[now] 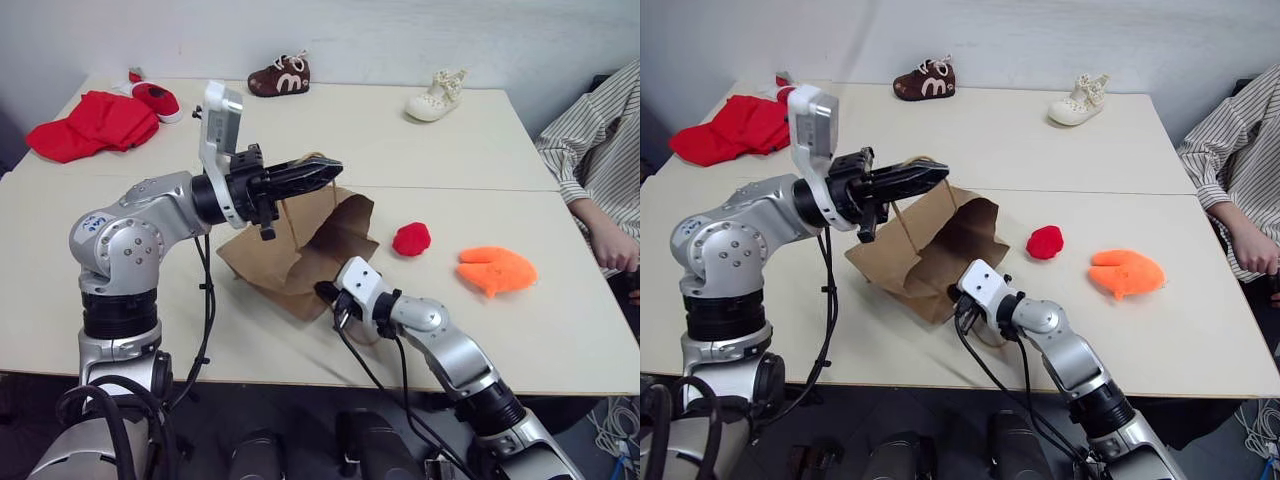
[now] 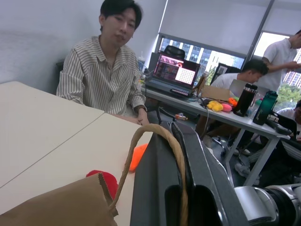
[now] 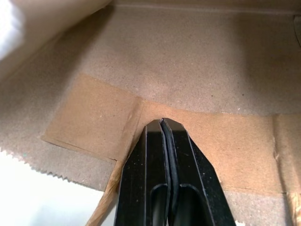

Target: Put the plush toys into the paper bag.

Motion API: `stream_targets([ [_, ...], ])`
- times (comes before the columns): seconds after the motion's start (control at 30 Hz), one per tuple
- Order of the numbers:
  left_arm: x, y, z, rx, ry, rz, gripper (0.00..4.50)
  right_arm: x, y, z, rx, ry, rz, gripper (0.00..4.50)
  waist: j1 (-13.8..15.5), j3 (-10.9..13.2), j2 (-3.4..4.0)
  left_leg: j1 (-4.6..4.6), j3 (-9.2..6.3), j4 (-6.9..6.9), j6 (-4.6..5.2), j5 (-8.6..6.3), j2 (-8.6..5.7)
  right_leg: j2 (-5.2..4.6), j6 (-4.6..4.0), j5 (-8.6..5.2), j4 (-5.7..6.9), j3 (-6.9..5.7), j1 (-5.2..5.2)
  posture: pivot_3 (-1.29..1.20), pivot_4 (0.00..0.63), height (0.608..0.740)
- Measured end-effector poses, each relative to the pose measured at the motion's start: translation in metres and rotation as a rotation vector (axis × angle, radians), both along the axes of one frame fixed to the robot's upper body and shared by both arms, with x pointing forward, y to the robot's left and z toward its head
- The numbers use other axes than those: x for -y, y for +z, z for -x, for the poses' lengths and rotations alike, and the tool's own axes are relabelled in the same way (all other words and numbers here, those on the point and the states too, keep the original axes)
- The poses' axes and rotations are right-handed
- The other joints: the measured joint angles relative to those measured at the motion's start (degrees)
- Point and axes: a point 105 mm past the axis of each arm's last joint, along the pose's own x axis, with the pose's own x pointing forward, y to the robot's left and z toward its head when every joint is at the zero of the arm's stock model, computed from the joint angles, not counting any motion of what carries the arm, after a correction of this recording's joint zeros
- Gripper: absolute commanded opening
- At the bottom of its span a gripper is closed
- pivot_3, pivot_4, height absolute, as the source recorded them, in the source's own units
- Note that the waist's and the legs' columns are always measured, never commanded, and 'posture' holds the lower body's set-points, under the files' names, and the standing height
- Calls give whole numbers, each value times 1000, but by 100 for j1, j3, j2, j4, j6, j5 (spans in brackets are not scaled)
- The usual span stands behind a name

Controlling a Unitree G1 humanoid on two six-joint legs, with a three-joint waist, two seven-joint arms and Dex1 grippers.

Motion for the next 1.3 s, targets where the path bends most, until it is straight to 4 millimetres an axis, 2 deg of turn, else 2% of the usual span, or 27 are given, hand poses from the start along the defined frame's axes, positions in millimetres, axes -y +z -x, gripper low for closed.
stream_targets([
  [0.23, -19, 27, -17, -23, 70, 105, 0, 3, -1, 7, -51, 16, 16, 33, 7, 0, -1, 2, -2, 1, -1, 0, -1, -1, 0, 0, -1, -2, 4, 0, 150, 740],
  [0.4, -12, 21, -13, -30, 23, 61, 0, 0, 0, 17, -92, 65, -43, 33, 3, 0, 0, 0, -1, -2, -3, -1, 0, 1, 1, 0, -3, -3, 1, 0, 150, 740],
  [0.5, -4, 6, -13, -51, -4, 34, 0, 1, 11, 22, -94, 76, -155, 647, 5, 1, 2, -2, -1, -2, -3, -2, 0, 1, 1, 0, -3, -3, 0, 0, 150, 740],
  [0.6, 2, -3, -13, -60, -19, 7, 0, 12, 30, 27, -37, 90, -206, 1671, 9, 2, 2, -8, -2, 0, -3, -2, -1, 1, 1, 0, -4, -3, -3, 0, 150, 740],
  [0.73, 4, -4, -13, -26, -32, -6, 0, 47, 53, 52, 28, 103, -300, 3082, 44, 2, 3, -14, -10, -4, -3, -2, -4, 0, 3, -1, -16, -9, -1, 0, 150, 740],
  [0.87, 6, -7, -13, -13, -50, -17, 0, 92, 71, 66, 128, -6, -405, 4487, 33, 2, 2, -11, -7, -2, -2, -3, -5, 1, 7, 1, -13, -5, 2, 0, 150, 740],
  [0.93, 8, -11, -14, -14, -61, -29, 0, 130, 65, 78, 155, -154, -384, 4487, 46, 2, 3, -7, -9, -9, -2, -3, -5, 3, 7, 0, -15, -4, 4, 0, 150, 740],
  [1.0, 5, -14, -15, -19, -53, -36, 0, 172, 49, 91, 144, -339, -335, 4487, 63, 2, 4, -7, -9, -11, -2, -3, -5, 4, 9, -2, -17, -3, 4, 0, 150, 740],
  [1.07, 3, -17, -16, -20, -46, -41, 0, 201, 34, 106, 133, -454, -260, 4487, 48, 3, 4, -2, -6, -10, -1, -3, -6, 2, 10, -2, -18, 1, 8, 0, 150, 740],
  [1.17, 6, -19, -15, -16, -56, -51, 0, 225, 9, 129, 103, -532, -135, 4487, 10, 3, 5, 20, 1, -16, -2, -3, -6, 4, 11, -1, -15, 8, 19, 0, 150, 740],
  [1.23, 5, -20, -16, -13, -51, -54, 0, 233, -5, 136, 73, -561, -101, 4487, -10, 5, 8, 24, 5, -19, -3, -2, -6, 5, 10, -1, -12, 12, 19, 0, 150, 740],
  [1.3, 4, -20, -16, -12, -46, -57, 0, 235, -7, 133, 78, -561, -86, 4487, -36, 9, 14, 27, 8, -17, -3, -2, -6, 4, 10, -1, -9, 16, 19, 0, 150, 740],
])
